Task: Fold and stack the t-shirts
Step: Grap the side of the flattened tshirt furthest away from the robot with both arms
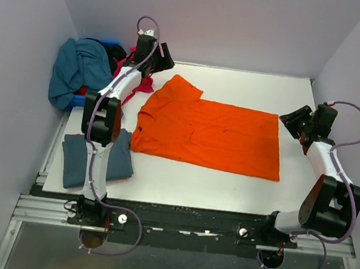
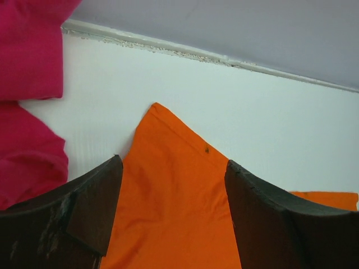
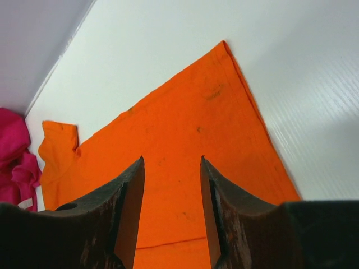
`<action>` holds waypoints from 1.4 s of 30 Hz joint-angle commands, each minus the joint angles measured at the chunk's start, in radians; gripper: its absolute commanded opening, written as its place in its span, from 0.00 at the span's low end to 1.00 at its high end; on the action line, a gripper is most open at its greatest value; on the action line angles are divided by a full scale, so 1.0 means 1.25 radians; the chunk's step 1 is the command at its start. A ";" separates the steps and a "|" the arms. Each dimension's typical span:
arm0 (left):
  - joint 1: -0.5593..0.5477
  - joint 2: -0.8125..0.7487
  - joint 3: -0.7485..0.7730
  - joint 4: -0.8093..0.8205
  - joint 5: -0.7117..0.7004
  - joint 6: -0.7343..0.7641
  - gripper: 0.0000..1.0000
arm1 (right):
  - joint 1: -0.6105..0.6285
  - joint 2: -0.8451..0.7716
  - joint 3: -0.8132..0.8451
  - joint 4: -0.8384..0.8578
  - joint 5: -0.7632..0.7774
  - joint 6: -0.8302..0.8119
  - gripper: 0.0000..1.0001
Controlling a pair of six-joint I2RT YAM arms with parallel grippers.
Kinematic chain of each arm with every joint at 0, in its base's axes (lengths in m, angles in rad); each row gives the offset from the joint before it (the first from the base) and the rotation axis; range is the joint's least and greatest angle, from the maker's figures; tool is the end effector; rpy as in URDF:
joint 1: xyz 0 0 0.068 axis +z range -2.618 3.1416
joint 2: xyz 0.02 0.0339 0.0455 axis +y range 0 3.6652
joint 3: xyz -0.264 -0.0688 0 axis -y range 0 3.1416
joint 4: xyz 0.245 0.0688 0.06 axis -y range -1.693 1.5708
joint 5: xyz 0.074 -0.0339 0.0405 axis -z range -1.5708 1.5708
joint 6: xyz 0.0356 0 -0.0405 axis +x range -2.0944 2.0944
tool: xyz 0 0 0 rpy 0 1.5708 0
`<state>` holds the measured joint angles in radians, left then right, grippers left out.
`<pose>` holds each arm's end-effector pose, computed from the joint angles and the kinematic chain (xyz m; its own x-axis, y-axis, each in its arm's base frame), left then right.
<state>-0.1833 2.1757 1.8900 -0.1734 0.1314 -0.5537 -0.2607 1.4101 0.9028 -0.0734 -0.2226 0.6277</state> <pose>0.5105 -0.0994 0.2707 -0.5264 -0.4326 -0.7320 0.0228 0.8534 -0.5208 0.3034 -0.0728 0.2479 -0.3861 0.6958 -0.6056 0.3704 0.7182 0.5890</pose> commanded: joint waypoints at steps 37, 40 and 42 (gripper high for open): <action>0.025 0.441 0.396 -0.098 0.194 -0.122 0.00 | 0.022 0.427 0.383 -0.178 0.097 -0.046 0.48; 0.029 0.423 0.356 -0.060 0.205 -0.123 0.00 | 0.022 0.462 0.409 -0.179 0.088 -0.038 0.48; 0.030 0.411 0.341 -0.049 0.203 -0.123 0.00 | 0.022 0.488 0.432 -0.189 0.084 -0.036 0.48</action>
<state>-0.1574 2.7029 2.3657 -0.2810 0.3489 -0.6991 -0.2352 1.9568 1.3796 -0.2451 -0.1303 0.5735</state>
